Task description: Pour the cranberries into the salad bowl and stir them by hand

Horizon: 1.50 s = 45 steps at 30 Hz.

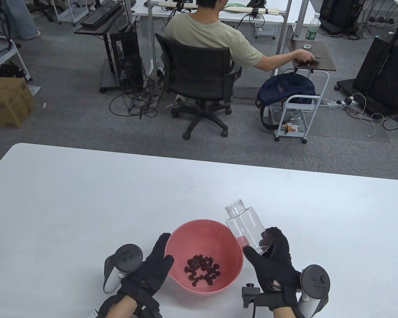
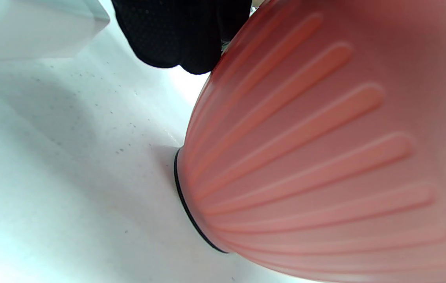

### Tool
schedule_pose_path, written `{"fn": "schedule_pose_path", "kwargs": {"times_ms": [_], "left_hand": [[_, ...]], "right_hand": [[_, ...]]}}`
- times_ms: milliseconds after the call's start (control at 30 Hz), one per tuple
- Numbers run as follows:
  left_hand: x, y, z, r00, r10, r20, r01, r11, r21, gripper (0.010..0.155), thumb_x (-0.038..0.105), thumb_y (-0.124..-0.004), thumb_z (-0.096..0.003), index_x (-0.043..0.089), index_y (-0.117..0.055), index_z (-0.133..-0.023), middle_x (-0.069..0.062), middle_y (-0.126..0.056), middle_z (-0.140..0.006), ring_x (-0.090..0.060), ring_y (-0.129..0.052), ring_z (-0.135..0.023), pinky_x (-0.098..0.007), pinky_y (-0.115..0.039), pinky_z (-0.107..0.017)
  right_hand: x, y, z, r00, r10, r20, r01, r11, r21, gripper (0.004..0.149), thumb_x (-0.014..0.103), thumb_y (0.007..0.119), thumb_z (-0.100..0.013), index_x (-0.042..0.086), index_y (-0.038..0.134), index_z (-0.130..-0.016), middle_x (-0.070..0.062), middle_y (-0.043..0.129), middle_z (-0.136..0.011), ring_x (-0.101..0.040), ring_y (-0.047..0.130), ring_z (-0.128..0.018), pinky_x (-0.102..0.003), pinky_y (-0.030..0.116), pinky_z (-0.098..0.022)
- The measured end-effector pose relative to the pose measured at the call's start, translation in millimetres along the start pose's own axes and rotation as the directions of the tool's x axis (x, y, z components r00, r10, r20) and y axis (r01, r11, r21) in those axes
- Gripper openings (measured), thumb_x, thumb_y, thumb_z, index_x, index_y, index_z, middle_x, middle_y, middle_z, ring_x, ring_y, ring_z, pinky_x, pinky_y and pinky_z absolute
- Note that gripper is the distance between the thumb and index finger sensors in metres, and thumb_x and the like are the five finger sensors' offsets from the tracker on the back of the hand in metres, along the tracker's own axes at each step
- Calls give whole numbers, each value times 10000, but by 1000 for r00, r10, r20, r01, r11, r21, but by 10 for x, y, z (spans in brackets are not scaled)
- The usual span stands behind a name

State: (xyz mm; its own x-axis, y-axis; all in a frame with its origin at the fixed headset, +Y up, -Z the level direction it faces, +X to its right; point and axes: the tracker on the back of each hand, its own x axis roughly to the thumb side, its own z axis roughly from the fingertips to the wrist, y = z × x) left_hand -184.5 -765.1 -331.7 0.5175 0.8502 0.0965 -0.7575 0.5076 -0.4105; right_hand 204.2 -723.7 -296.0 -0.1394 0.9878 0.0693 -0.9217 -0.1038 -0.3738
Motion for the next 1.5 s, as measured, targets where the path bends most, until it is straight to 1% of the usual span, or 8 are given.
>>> {"fn": "schedule_pose_path", "kwargs": {"times_ms": [100,233,567,800,1100,1333,1433,1500], "left_hand": [[0,1,0,1000,0,0,0,1000,0,714,635,-497,-618,356,-114,-1153,-90,-432,-1246,-320,-696,-1051,-421,-695,-751],[0,1,0,1000,0,0,0,1000,0,714,635,-497,-617,357,-115,-1153,-89,-432,-1246,-321,-696,-1050,-421,-696,-750],[-1,3,-1,1000,-1,0,1,1000,1,715,635,-497,-618,355,-114,-1153,-90,-431,-1246,-320,-696,-1051,-421,-696,-750],[-1,4,-5,1000,-4,1,4,1000,1,717,636,-499,-616,354,-116,-1152,-90,-434,-1245,-321,-698,-1049,-420,-697,-749],[0,2,-6,1000,-3,-1,3,1000,0,716,631,-499,-618,350,-114,-1153,-92,-432,-1245,-323,-695,-1050,-423,-696,-749],[-1,0,-3,1000,0,-3,0,1000,-2,713,628,-497,-620,351,-112,-1152,-92,-427,-1246,-324,-691,-1053,-423,-695,-751],[0,-1,0,1000,0,-4,0,1000,-1,713,626,-497,-621,349,-111,-1152,-96,-428,-1245,-326,-692,-1051,-424,-694,-750],[1,0,-2,1000,-3,-5,3,1000,3,712,623,-498,-622,345,-114,-1153,-99,-428,-1244,-328,-694,-1050,-425,-695,-749]], "right_hand": [[-62,-28,-25,998,-8,-55,7,1000,-13,994,360,1088,-338,238,405,-1050,-97,519,-1052,-418,751,-909,-447,864,-612],[-188,-89,-72,993,9,-116,-13,999,-38,929,305,1118,-318,302,505,-1017,-58,523,-1038,-388,743,-929,-442,854,-631],[-571,-179,-179,904,343,-257,-377,921,-97,931,446,1146,-269,304,599,-1009,-24,748,-1009,-340,733,-969,-586,677,-677],[-700,-128,-232,785,500,-365,-538,843,-3,931,454,1154,-236,352,619,-991,34,819,-1013,-306,662,-1039,-572,624,-729],[-798,-84,-255,673,602,-430,-634,769,85,936,482,1138,-232,397,589,-985,77,816,-1035,-223,543,-1094,-444,474,-815],[-760,-66,-227,669,625,-402,-642,759,111,995,464,1111,-263,327,502,-1039,-10,659,-1131,-294,494,-1096,-484,454,-806],[-578,-113,-192,687,628,-366,-620,769,154,1052,448,1098,-293,276,405,-1066,-48,519,-1175,-332,437,-1102,-534,471,-794],[-368,-152,-143,722,618,-312,-620,777,104,1054,449,1088,-308,262,384,-1070,-57,488,-1181,-340,432,-1102,-536,480,-791]]}}
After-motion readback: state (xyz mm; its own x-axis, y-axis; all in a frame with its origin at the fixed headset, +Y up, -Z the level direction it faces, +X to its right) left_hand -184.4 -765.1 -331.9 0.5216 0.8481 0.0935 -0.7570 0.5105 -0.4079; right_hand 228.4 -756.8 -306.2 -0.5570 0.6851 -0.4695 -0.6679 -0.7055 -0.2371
